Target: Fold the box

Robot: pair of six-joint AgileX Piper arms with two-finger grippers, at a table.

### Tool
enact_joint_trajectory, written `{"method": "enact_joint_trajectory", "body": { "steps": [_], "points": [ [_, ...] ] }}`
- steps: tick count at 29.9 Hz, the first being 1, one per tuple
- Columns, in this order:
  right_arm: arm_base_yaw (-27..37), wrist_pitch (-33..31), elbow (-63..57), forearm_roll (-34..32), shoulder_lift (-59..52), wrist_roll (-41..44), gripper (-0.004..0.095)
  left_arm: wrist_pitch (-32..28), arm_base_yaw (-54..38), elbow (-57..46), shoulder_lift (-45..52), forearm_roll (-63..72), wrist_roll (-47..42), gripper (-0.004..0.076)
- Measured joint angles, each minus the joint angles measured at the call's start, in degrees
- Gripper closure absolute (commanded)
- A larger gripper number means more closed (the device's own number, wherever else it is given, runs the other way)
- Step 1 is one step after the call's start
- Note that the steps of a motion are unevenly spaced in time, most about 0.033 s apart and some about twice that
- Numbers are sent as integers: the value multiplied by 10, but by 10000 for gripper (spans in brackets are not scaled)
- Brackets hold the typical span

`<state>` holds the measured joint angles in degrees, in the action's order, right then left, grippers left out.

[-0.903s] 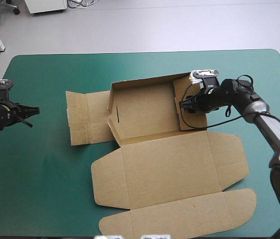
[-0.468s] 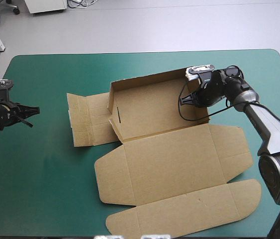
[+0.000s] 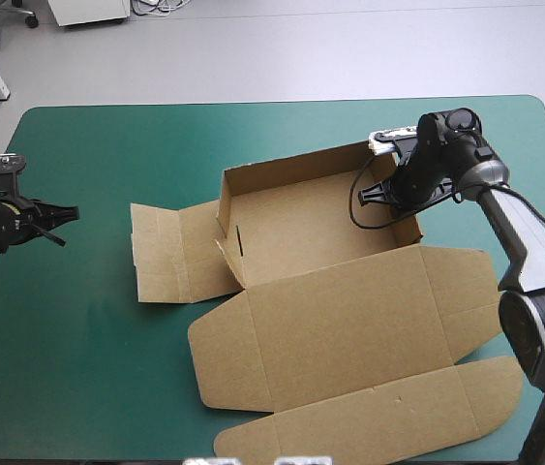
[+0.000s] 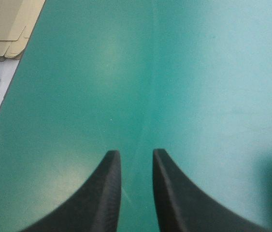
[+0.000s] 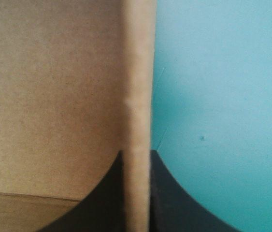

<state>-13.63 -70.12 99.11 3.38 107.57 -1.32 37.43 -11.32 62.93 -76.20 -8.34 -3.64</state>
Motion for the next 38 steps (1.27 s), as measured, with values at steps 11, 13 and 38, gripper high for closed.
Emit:
{"method": "enact_joint_trajectory", "body": {
  "steps": [11, 13, 38],
  "points": [
    [7, -3, 47, 34, 78, 5, 894, 1, 0, 0, 0, 13, 9, 554],
    [7, -2, 48, 34, 85, 0, 828, 1, 0, 0, 0, 13, 10, 554],
    [-56, -12, 113, -57, -40, -10, 327, 12, 0, 0, 0, 41, 36, 557]
  ]
}}
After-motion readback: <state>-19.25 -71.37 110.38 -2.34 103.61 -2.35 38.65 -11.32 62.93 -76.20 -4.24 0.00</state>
